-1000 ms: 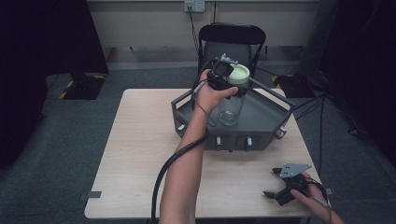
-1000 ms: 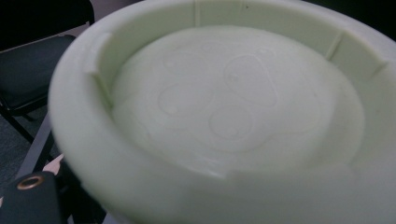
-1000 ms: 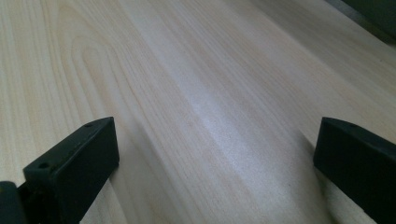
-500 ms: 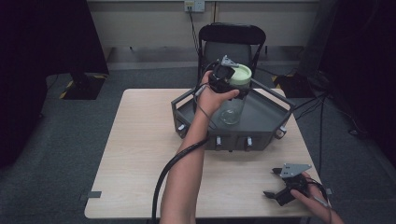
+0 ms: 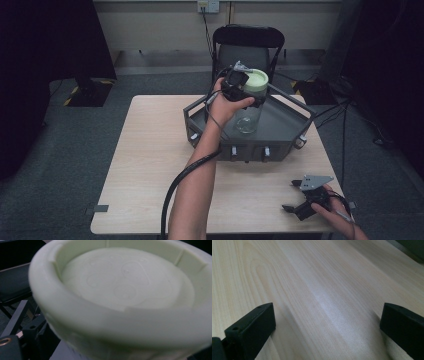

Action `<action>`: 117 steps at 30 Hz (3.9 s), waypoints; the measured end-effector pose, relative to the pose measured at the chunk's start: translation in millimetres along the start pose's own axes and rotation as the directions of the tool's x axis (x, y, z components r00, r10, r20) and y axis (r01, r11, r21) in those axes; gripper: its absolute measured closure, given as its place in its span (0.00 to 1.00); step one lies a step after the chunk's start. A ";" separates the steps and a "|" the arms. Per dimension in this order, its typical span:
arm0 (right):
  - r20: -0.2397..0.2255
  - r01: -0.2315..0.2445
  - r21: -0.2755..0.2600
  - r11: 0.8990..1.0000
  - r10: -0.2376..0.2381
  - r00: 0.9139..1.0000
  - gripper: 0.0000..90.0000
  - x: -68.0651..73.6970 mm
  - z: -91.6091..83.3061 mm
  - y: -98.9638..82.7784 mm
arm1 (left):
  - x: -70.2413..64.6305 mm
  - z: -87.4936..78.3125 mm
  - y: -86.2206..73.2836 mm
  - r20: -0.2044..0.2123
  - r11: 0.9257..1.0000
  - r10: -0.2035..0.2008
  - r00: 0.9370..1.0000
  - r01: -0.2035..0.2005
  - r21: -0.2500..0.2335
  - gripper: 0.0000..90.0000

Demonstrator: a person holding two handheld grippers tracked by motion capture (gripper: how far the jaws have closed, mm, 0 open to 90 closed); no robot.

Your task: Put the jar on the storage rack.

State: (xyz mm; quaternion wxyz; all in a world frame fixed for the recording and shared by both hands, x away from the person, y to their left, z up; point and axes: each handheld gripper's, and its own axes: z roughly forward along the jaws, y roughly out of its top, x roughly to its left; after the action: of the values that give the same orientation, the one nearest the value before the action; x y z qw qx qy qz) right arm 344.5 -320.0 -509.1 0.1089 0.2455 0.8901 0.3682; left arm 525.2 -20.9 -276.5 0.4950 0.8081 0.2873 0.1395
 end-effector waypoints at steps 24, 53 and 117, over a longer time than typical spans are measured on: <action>0.000 -0.001 0.000 1.000 0.001 1.000 0.00 0.1 0.0 0.0 | 4.2 -27.1 -13.3 0.026 1.000 -0.013 1.000 0.013 -0.011 0.03; 0.000 -0.001 -0.001 1.000 0.001 1.000 0.00 0.1 0.1 0.0 | 16.8 -57.7 -50.7 0.015 0.999 -0.035 0.999 0.035 0.006 0.02; 0.001 -0.002 -0.001 1.000 0.002 1.000 0.00 0.2 0.0 -0.2 | 38.8 -113.2 -157.0 0.020 0.997 -0.071 0.997 0.071 0.006 0.01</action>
State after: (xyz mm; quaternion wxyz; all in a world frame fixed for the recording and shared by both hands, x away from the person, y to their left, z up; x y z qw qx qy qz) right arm 344.2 -320.0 -509.2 0.1089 0.2466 0.8897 0.3685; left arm 447.1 138.2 -363.6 0.5002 0.8001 0.3111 0.1128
